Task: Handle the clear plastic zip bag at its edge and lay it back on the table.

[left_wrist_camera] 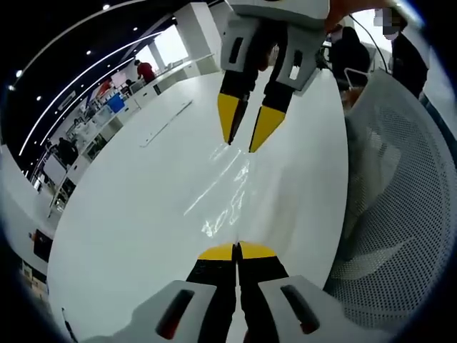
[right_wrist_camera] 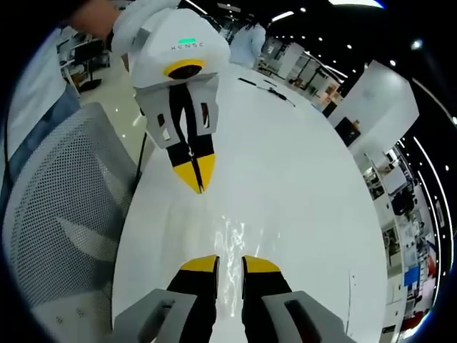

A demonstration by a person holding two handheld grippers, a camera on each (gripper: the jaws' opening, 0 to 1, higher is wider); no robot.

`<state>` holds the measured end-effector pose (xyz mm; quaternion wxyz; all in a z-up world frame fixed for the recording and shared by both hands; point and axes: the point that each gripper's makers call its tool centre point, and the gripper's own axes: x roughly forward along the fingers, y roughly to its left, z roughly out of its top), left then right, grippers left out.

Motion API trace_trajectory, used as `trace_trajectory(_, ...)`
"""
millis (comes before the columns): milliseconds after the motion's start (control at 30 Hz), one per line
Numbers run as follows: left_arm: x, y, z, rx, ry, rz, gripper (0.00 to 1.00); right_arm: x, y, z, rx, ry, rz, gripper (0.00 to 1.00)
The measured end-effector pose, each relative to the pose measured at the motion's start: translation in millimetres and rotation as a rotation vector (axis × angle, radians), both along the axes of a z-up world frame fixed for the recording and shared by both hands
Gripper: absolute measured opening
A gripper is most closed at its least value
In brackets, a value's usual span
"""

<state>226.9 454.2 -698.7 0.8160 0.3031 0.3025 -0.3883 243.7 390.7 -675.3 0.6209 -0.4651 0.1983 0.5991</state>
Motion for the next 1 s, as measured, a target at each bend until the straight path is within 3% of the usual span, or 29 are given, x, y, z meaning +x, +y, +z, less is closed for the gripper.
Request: trace_trajectory(1000, 3.1, -4, 6.2, -0.011, -0.022, -0.012, 0.0, -15, -4, -21.7, -0.069, 0.048, 0.044, 0.05)
